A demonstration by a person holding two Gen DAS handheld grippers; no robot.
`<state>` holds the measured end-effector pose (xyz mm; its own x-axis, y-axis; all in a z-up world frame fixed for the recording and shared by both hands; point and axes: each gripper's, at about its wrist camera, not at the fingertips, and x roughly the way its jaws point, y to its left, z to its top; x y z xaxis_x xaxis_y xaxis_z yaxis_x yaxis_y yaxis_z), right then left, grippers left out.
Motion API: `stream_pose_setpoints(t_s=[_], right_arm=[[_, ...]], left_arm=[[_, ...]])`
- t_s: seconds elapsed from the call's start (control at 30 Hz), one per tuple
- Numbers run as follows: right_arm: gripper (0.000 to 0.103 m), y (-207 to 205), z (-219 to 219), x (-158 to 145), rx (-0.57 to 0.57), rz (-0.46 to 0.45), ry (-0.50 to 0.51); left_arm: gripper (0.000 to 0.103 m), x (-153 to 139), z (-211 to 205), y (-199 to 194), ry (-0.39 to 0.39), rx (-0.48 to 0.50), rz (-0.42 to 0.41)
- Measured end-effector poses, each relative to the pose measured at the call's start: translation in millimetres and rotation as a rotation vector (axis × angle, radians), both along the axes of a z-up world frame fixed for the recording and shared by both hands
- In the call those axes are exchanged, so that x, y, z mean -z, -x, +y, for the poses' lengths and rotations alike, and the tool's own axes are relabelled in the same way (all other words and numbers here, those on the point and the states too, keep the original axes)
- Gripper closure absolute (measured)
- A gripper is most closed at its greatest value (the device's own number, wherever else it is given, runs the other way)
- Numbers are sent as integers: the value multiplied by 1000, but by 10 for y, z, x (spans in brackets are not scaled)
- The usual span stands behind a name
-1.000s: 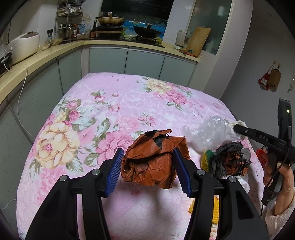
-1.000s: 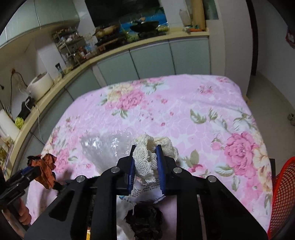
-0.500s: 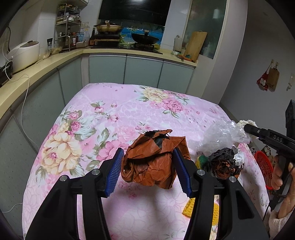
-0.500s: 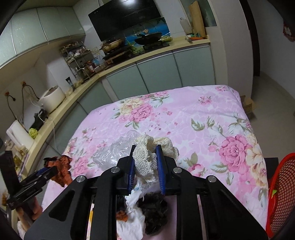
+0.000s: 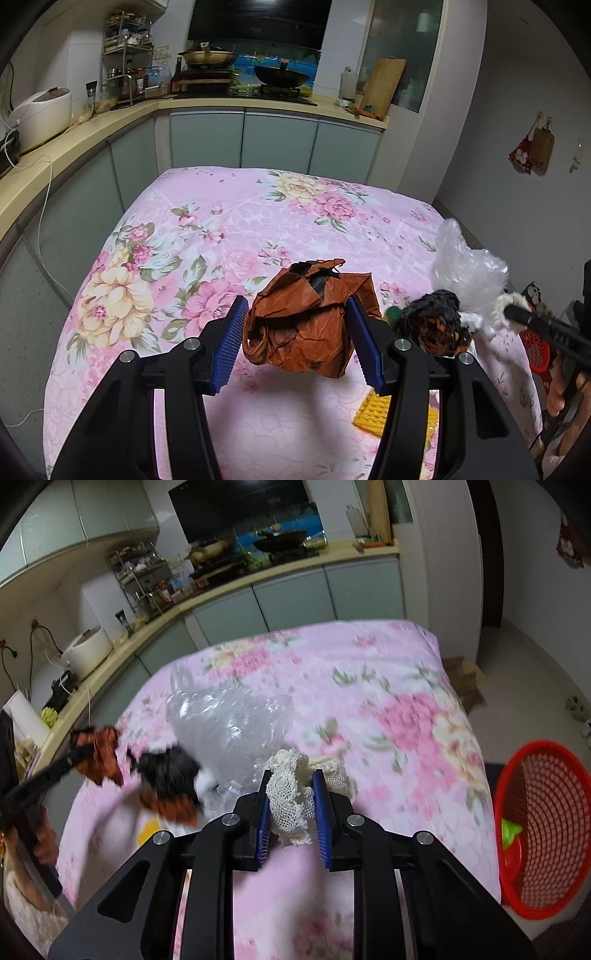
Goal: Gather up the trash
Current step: 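Hold the brown bag in the left tool while the right tool grasps the cream mesh net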
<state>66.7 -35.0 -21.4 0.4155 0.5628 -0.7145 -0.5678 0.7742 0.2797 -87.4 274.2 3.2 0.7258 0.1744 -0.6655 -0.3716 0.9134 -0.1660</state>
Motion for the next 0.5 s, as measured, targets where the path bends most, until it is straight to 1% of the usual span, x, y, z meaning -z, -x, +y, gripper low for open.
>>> stream_pose_setpoints(t_s=[0.23, 0.5], right_arm=[[82, 178, -238, 188, 11, 42, 33], [82, 216, -338, 66, 32, 15, -14]], left_arm=[[50, -10, -93, -2, -7, 15, 3], [50, -107, -220, -17, -29, 31, -12]])
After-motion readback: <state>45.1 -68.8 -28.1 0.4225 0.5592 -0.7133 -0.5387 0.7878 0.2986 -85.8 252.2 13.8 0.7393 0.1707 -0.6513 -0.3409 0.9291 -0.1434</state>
